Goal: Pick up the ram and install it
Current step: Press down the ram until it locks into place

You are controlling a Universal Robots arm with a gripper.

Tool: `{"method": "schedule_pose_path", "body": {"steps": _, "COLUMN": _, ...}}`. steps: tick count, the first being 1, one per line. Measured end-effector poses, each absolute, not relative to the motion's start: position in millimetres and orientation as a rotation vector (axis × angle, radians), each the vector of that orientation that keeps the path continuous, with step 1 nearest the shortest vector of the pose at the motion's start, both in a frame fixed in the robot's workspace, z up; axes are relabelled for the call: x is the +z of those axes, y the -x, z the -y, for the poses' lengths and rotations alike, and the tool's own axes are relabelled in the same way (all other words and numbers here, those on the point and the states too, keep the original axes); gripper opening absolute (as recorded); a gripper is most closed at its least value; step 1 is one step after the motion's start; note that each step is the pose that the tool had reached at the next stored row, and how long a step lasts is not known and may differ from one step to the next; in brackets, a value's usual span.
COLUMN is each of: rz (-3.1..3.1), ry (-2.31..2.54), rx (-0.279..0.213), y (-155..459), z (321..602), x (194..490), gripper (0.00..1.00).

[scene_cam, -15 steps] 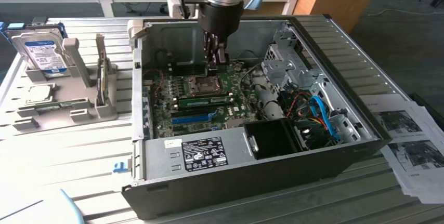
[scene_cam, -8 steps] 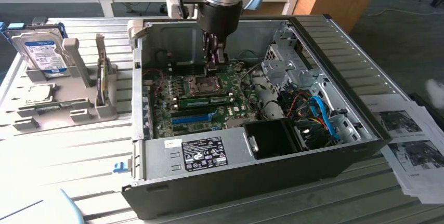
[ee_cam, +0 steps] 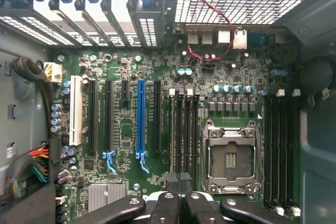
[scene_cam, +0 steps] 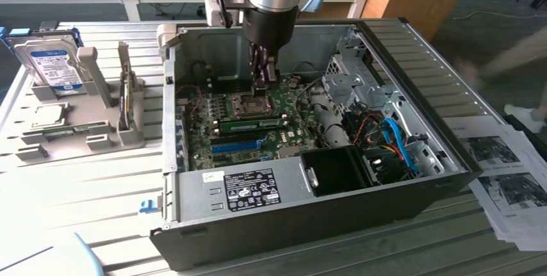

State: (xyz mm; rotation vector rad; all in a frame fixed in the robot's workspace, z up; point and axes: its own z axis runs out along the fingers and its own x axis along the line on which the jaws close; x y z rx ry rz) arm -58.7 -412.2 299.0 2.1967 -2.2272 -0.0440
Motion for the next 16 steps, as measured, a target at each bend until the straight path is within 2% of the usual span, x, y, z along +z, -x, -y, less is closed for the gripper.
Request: {"method": "schedule_pose_path", "body": {"steps": 16, "rz": 2.227, "ry": -2.197, "rx": -0.044, "y": 58.7, "z": 412.6, "x": 280.7, "gripper": 0.09}}
